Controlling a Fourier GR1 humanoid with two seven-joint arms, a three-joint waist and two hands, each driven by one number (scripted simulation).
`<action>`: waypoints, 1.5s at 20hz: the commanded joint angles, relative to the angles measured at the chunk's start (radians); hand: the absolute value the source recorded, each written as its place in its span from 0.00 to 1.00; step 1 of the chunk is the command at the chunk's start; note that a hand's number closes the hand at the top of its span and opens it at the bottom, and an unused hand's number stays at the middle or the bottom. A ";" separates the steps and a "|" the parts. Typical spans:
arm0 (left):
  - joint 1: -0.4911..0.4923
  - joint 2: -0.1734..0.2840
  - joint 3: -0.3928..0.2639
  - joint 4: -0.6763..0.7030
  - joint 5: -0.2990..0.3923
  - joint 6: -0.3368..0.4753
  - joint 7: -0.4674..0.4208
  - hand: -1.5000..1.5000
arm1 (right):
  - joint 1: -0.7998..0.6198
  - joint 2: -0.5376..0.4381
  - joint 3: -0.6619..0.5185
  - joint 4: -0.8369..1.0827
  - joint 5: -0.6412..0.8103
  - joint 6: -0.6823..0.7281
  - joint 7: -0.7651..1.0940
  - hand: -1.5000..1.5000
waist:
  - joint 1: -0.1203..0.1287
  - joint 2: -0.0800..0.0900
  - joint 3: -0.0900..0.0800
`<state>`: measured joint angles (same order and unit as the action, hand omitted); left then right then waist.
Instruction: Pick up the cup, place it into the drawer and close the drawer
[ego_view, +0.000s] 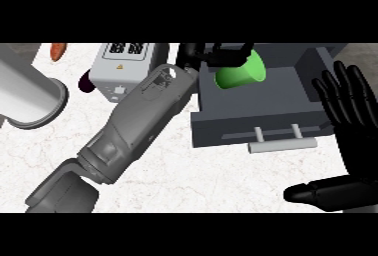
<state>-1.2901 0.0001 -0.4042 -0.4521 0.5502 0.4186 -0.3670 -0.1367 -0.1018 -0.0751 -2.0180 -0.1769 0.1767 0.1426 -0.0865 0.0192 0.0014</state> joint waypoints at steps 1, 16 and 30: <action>-0.001 0.000 -0.085 0.015 0.056 0.009 0.006 1.00 | 0.004 0.014 0.017 0.014 0.004 0.010 -0.031 0.00 | -0.013 0.002 0.000; -0.044 0.000 -0.169 0.038 0.133 0.038 -0.005 0.00 | -0.069 0.010 -0.008 0.041 -0.054 0.005 0.002 0.00 | -0.011 0.007 0.000; 0.045 0.064 -0.029 -0.178 0.237 -0.022 -0.049 0.00 | 0.048 -0.060 -0.029 -0.080 -0.141 0.108 0.039 1.00 | 0.089 -0.025 -0.002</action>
<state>-1.2892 0.0236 -0.4690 -0.5597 0.7771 0.4017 -0.4324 -0.1240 -0.1360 -0.1153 -2.0581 -0.3280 0.2481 0.1821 -0.0233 0.0015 0.0003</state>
